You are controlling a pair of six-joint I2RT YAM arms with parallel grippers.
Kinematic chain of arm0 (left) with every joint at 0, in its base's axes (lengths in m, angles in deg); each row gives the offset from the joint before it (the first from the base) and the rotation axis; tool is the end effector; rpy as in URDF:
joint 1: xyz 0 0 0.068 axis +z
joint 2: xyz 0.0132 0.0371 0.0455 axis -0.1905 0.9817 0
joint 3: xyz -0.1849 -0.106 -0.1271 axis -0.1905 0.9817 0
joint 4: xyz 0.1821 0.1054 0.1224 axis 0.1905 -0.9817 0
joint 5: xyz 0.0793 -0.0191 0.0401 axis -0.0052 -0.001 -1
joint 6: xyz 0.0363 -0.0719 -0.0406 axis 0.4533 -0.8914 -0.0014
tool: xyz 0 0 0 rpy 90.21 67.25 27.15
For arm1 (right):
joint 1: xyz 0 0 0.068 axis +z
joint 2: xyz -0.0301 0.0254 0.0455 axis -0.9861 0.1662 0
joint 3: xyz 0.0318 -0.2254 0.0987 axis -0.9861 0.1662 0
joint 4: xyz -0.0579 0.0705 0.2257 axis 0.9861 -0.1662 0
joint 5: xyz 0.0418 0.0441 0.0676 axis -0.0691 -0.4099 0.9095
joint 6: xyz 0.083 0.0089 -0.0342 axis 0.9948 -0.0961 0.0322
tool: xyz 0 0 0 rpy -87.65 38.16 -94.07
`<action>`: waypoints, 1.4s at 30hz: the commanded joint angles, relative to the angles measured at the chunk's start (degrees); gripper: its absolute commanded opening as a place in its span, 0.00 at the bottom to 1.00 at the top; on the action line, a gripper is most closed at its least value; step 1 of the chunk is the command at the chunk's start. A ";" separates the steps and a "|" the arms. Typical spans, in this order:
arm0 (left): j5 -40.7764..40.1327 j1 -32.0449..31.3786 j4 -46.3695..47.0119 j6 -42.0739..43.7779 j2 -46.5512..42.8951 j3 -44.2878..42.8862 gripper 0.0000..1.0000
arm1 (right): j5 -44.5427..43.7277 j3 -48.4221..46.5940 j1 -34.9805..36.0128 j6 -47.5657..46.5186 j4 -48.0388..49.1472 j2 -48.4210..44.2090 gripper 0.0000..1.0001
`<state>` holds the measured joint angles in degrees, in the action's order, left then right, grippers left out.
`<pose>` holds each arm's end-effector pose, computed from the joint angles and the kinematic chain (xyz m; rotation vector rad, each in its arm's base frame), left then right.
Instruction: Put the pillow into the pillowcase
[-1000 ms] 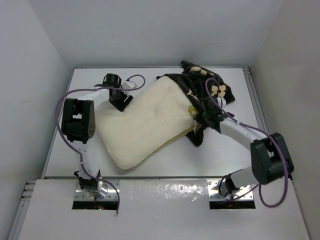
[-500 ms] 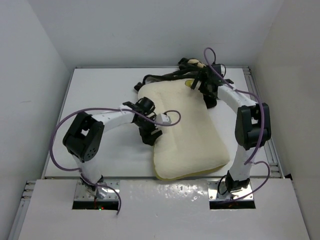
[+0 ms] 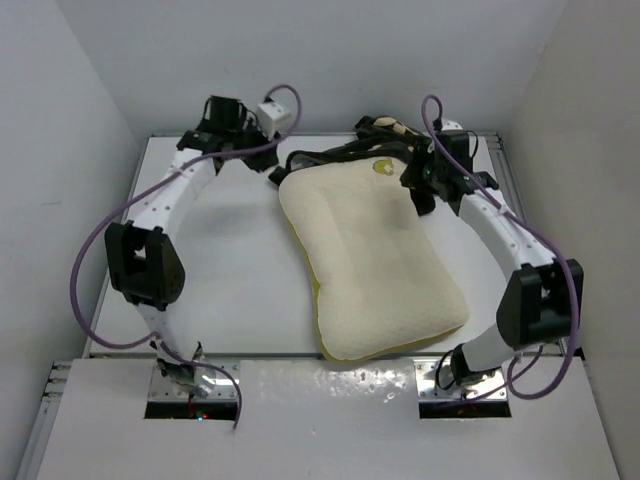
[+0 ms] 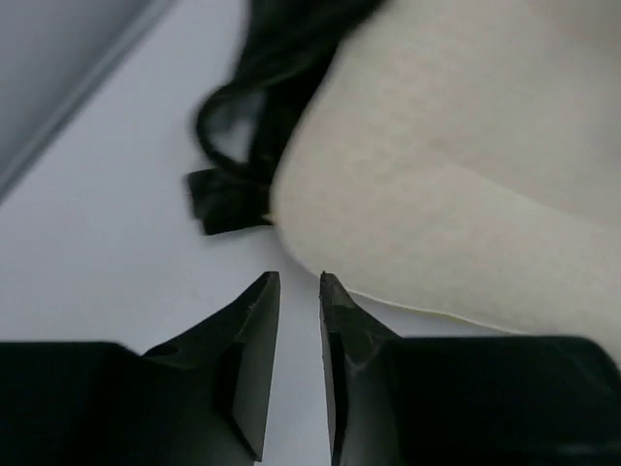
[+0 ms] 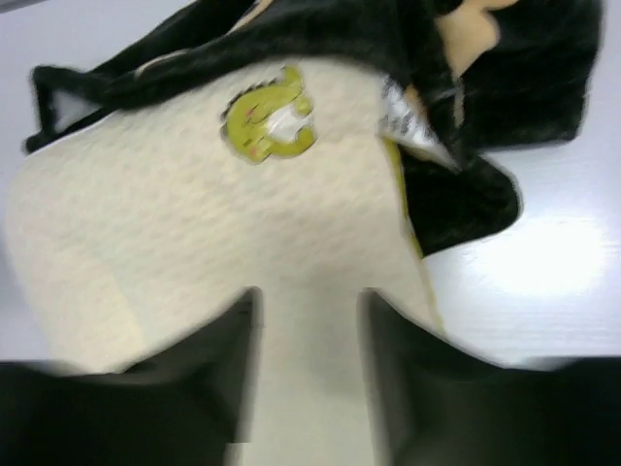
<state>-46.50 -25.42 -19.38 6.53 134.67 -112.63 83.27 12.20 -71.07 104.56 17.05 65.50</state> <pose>0.3880 -0.1384 0.2883 1.0574 1.9663 -0.4079 0.3735 0.0584 0.2504 0.3862 2.1851 0.3218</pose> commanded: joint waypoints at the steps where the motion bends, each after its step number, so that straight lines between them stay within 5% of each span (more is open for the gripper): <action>1: -6.06 3.97 9.41 -6.89 8.53 -4.80 0.20 | 1.58 6.14 2.85 -1.53 2.89 -6.03 0.33; 3: -8.53 4.85 10.65 -8.46 15.62 -9.01 0.31 | 0.88 9.40 5.56 -0.66 4.74 -8.05 0.40; 5: -8.72 6.08 10.82 -10.31 20.31 -12.52 0.55 | -0.52 10.89 9.33 -1.09 5.53 -10.08 0.61; 7: -9.42 7.05 12.05 -12.23 25.59 -13.86 0.67 | -1.93 10.81 13.72 -1.70 4.84 -10.35 0.80; 12: -4.08 8.02 20.31 -14.53 30.34 -13.34 0.74 | -6.23 10.55 22.96 -3.55 4.57 -7.63 0.99; 16: -3.10 7.41 23.13 -15.50 32.36 -12.54 0.75 | -8.35 8.18 29.21 -4.08 4.05 -1.13 0.99; 21: -3.26 6.26 18.04 -14.97 36.41 -16.84 0.58 | -10.01 0.45 34.84 -3.56 2.55 11.16 0.99; 27: -1.08 6.70 19.53 -15.67 33.96 -12.55 0.00 | -15.55 -7.99 35.37 3.56 -1.49 19.27 0.99; 30: 1.55 6.79 19.35 -14.98 31.33 -8.16 0.00 | -14.60 -7.04 34.67 5.32 -0.45 20.33 0.81; 31: 2.26 6.70 18.39 -13.84 30.45 -5.54 0.00 | -13.89 -5.38 33.97 6.46 0.78 19.89 0.47; 34: 3.32 6.70 16.28 -9.36 25.88 0.87 0.00 | -12.40 -0.99 32.56 8.57 3.15 16.83 0.06; 35: 2.71 6.96 15.84 -8.13 22.99 2.73 0.00 | -12.13 0.16 32.21 8.66 5.77 15.77 0.00; 42: 0.42 6.70 0.57 6.01 10.85 15.99 0.00 | -11.61 8.07 28.70 7.88 11.60 6.45 0.00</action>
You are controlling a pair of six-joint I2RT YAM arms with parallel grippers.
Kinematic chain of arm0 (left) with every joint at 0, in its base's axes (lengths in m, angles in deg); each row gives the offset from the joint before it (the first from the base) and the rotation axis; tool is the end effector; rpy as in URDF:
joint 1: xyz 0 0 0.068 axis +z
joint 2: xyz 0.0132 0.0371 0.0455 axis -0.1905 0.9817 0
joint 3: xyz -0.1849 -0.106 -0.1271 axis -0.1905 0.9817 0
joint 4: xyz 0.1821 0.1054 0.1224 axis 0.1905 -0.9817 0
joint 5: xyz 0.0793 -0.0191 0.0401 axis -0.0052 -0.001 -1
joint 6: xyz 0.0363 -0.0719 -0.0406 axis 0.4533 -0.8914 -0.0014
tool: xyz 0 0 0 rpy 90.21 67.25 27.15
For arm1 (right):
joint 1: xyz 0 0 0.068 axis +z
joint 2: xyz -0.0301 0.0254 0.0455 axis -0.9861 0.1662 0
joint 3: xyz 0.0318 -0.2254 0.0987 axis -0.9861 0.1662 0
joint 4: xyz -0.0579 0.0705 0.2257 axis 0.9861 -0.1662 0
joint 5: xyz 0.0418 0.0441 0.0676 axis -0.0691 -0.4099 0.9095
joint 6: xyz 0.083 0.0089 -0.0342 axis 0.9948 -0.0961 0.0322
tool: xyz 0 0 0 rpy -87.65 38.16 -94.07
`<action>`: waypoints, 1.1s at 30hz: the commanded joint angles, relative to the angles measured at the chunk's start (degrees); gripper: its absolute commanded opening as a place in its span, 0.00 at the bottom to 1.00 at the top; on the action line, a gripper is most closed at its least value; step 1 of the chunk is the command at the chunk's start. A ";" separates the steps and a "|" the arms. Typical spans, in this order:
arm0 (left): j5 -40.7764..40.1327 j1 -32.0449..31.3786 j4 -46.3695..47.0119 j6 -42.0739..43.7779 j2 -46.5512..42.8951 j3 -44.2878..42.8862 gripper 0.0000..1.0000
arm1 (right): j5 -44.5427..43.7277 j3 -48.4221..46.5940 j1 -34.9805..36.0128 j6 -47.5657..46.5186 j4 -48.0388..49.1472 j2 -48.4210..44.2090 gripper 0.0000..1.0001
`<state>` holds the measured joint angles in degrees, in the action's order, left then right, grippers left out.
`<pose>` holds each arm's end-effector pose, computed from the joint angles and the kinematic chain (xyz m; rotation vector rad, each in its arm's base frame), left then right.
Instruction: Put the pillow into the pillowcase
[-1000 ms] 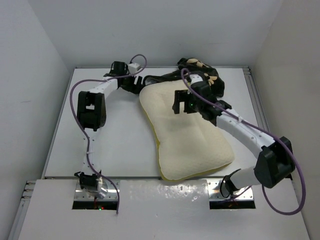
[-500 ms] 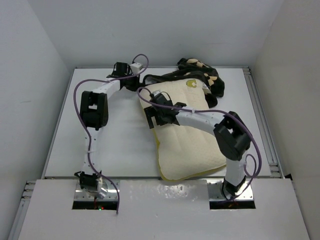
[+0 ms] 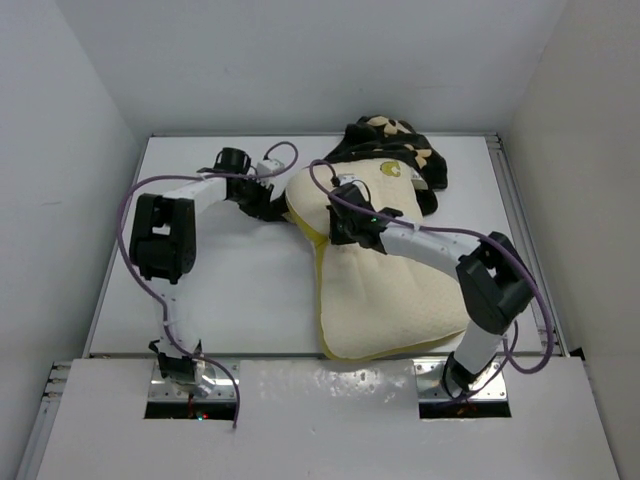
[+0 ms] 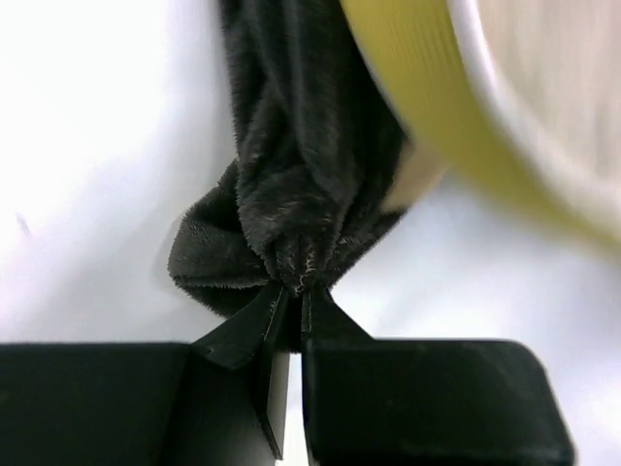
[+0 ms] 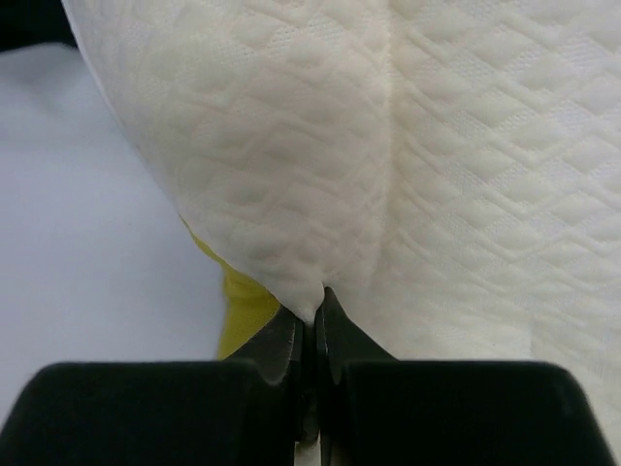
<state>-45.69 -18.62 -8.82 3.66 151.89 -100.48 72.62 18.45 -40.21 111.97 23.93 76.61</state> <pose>0.4202 -0.0950 0.1154 0.9006 2.3500 -0.5158 0.3096 0.2383 0.1571 0.0126 2.3887 0.3709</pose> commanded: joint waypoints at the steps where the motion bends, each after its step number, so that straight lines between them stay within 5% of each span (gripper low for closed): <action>1: -1.17 -0.44 -11.49 10.12 -9.34 5.52 0.00 | -0.26 2.44 -2.34 0.29 4.89 -5.36 0.00; 3: -1.97 -2.11 -17.01 14.93 -11.65 8.68 0.00 | 3.06 3.85 -2.44 -1.63 5.24 -7.03 0.00; 5: -2.85 -3.70 -21.68 17.67 -14.03 9.23 0.11 | 5.18 5.61 -2.00 -2.61 4.90 -7.91 0.05; 6: -2.59 -3.96 -25.79 19.25 -14.29 8.53 0.29 | 6.06 6.31 -1.39 -3.31 4.81 -8.17 0.20; 8: -1.36 -3.70 -29.77 19.36 -14.65 5.82 0.45 | 7.30 9.12 -0.33 -3.40 4.72 -9.22 0.47; 12: -0.39 -1.42 -28.22 13.49 -14.65 -0.95 0.55 | 7.83 11.85 0.03 -2.44 6.65 -11.34 0.80; 18: -3.02 -0.62 -8.36 2.84 -14.22 -2.20 0.46 | 5.28 9.84 0.20 -2.35 7.09 -11.87 0.90; 21: -0.84 -3.16 -9.65 3.80 -9.65 -6.39 0.45 | 3.80 6.59 0.81 -3.14 6.74 -10.21 0.96; 33: 1.56 -5.89 -8.00 -0.07 -0.50 -9.05 0.35 | 0.98 -0.36 1.43 -0.77 4.80 -3.34 0.94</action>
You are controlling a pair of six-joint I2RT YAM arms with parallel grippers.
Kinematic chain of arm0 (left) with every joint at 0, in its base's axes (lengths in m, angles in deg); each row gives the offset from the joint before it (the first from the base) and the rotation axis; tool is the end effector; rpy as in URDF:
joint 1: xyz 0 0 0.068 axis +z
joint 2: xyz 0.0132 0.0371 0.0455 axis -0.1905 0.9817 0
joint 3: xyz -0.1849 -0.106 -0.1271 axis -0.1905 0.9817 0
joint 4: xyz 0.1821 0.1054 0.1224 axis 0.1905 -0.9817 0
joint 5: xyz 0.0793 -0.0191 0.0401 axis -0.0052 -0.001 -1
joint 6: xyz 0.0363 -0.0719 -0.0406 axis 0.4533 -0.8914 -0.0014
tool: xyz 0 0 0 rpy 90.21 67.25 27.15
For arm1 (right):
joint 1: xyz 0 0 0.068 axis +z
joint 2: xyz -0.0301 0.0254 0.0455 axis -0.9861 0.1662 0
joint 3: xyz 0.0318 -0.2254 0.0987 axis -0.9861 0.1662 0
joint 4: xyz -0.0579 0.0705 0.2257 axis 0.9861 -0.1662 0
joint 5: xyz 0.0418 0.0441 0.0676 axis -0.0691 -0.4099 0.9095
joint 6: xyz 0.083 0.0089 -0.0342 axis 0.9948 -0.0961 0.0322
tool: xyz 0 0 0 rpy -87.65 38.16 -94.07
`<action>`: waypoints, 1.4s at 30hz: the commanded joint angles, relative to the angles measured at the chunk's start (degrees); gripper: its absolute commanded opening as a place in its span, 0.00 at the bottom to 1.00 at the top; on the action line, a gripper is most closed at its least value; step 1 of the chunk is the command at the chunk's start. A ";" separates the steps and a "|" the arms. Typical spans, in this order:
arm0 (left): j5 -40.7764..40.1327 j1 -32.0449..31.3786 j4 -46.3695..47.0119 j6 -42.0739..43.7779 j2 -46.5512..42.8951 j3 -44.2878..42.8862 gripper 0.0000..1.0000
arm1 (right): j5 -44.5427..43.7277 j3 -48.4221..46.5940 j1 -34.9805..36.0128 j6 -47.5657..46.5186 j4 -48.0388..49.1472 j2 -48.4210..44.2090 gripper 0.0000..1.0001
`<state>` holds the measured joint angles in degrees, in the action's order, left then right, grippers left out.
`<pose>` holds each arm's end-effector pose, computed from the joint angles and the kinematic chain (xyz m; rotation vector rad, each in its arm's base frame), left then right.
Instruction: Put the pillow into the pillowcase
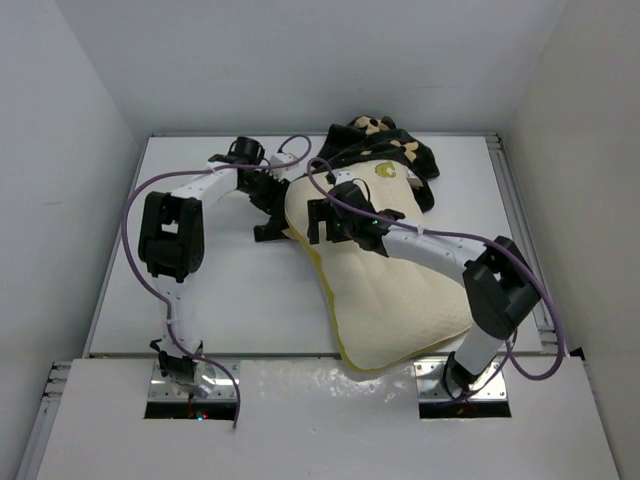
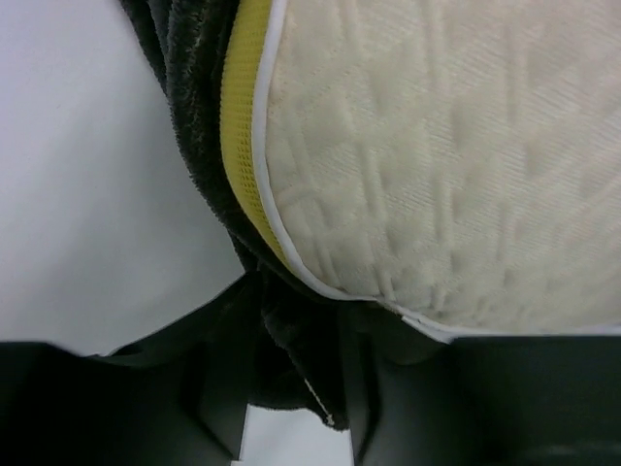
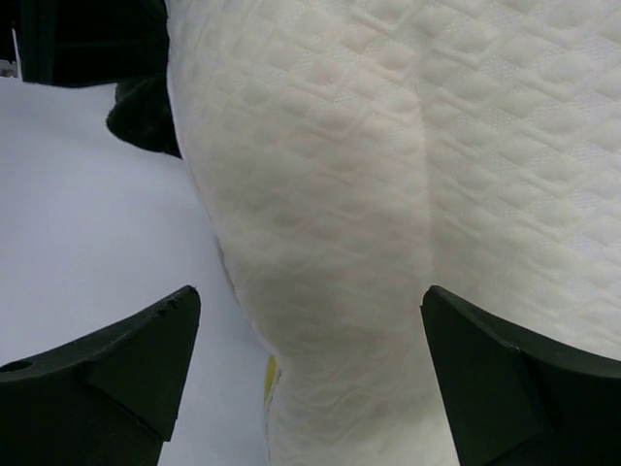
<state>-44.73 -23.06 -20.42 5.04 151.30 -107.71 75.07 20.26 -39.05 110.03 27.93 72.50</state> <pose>0.4092 -0.1279 0.1434 1.0269 2.3629 -0.5840 0.3011 0.2458 0.1804 -0.0563 2.3059 0.4832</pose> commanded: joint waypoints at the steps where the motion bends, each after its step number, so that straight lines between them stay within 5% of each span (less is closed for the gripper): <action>1: -0.29 -1.63 4.66 -2.14 0.35 -1.82 0.30 | -1.30 -2.26 0.27 1.18 0.72 1.55 0.94; 4: -2.14 -2.16 6.77 -3.37 1.67 -2.17 0.15 | -1.65 -3.23 0.19 1.44 0.80 3.13 0.94; 11: 0.67 -1.72 4.67 -3.12 1.33 -3.05 0.00 | -0.60 -6.39 0.19 3.64 0.19 9.71 0.95; 13: 0.85 -1.63 3.44 -2.85 0.10 -3.22 0.00 | -0.33 -6.40 -0.34 5.13 0.02 10.78 0.53; 14: 1.28 -0.76 2.39 -2.59 -1.13 -3.57 0.00 | -1.20 -5.44 -1.12 6.96 -0.25 10.70 0.15; 15: 1.55 -0.76 2.04 -2.41 -1.14 -3.66 0.00 | -1.21 -4.38 -1.57 7.59 -0.25 10.35 0.01; 21: -2.66 2.41 4.13 -1.89 -9.04 -3.31 0.00 | 2.04 7.29 -5.34 9.96 6.42 2.89 0.00; 28: -1.28 -0.22 0.99 1.10 -14.67 -4.10 0.00 | 3.63 9.95 -5.26 10.84 9.33 1.38 0.00; 36: 1.99 -9.01 -20.27 21.91 -15.81 -3.76 0.00 | 4.51 1.52 -6.75 13.48 10.03 1.74 0.00; 42: 0.06 -8.93 -31.27 37.65 -18.89 2.83 0.00 | 4.07 2.22 -9.48 18.05 10.65 -0.56 0.00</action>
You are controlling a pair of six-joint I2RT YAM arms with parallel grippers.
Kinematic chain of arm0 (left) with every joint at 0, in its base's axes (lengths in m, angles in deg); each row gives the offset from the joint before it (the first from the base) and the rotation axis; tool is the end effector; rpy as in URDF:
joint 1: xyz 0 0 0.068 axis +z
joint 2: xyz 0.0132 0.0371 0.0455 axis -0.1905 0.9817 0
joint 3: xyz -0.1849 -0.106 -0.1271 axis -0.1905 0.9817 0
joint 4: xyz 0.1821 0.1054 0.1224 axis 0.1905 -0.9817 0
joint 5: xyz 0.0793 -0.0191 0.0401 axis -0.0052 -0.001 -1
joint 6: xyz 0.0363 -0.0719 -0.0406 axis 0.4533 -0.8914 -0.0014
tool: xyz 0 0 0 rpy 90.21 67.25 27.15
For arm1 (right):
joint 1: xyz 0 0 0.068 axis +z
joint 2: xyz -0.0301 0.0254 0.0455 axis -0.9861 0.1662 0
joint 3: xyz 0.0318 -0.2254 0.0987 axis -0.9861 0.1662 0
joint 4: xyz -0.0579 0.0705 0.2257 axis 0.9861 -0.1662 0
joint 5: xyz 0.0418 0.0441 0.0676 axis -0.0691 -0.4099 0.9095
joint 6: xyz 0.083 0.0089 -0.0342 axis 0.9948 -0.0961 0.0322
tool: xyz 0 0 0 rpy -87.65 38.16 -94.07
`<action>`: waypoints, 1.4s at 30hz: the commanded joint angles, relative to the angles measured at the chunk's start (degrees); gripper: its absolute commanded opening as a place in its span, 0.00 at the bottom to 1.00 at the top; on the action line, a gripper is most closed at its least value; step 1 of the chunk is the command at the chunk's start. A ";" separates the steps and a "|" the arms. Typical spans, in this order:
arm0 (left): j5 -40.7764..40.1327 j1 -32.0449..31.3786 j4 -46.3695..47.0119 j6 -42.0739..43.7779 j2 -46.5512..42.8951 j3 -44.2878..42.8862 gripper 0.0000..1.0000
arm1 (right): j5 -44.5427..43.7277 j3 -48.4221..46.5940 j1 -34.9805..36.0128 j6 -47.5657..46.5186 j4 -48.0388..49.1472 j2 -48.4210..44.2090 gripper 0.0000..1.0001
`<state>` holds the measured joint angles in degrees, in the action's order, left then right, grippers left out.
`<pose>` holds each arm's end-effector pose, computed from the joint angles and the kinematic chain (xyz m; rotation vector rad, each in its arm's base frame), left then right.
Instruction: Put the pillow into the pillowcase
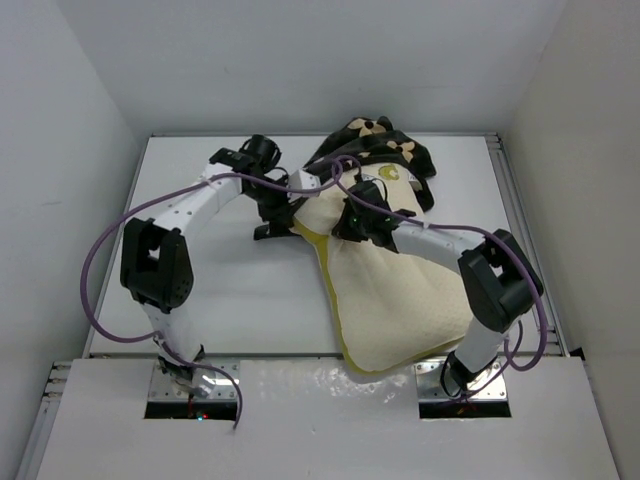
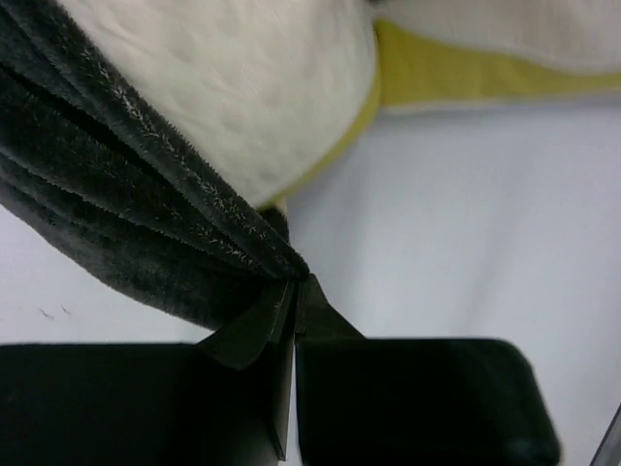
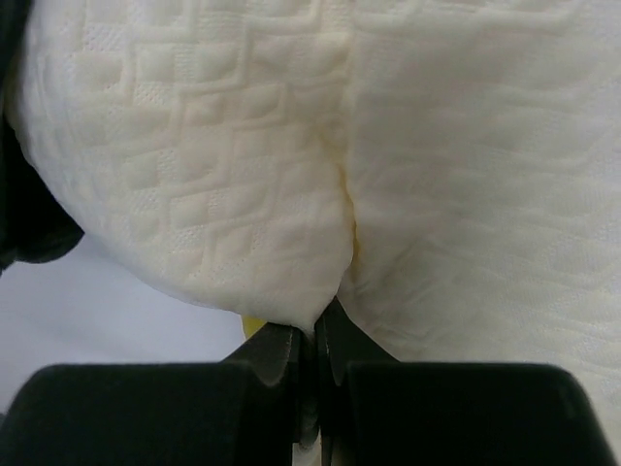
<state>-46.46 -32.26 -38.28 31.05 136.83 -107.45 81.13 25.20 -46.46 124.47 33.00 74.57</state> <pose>0.3294 -0.1684 0.2185 1.6899 1.9843 -0.4694 0.3219 0.2095 0.1479 0.3358 2.3682 0.6263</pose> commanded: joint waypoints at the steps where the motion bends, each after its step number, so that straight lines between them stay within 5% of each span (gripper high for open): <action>1: 1.70 0.36 -14.20 13.22 -4.77 4.41 0.00 | -2.08 -2.72 -2.07 3.61 5.23 -2.37 0.00; 5: 1.26 0.36 -12.11 13.86 -4.86 7.32 0.04 | 0.73 1.22 -1.46 9.13 7.50 0.62 0.00; 9: 0.47 0.27 -7.89 9.65 -4.51 7.42 0.42 | 4.16 5.54 -0.49 13.10 14.80 2.46 0.01; 12: 0.11 0.36 -3.15 0.54 -4.34 3.13 0.52 | 5.66 6.15 0.47 11.96 15.42 2.73 0.46; 16: -2.86 1.06 8.41 -12.90 -4.34 -1.37 0.50 | 5.31 7.21 1.00 8.54 14.90 0.36 0.72; 27: -14.28 -3.41 35.25 -26.57 5.41 -4.00 0.56 | -3.03 14.41 0.92 7.12 11.91 -12.64 0.64; 33: -22.73 -5.35 39.14 -29.21 14.38 -10.94 0.51 | -7.17 16.61 0.39 3.18 6.38 -19.67 0.64; 38: -13.53 -5.44 34.31 -28.86 15.97 -12.55 0.47 | -8.93 19.68 -0.31 2.11 3.73 -23.01 0.65; 41: -14.64 -5.88 34.21 -27.98 15.44 -10.96 0.23 | -9.81 21.62 -1.01 2.20 4.08 -24.95 0.64; 42: -14.91 -5.97 34.22 -28.68 15.44 -10.70 0.02 | -9.73 21.80 -1.19 1.68 4.17 -25.21 0.64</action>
<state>-62.63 -37.57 -4.25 2.83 154.12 -117.70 73.76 46.16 -47.00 127.69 37.44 51.17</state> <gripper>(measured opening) 0.111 0.642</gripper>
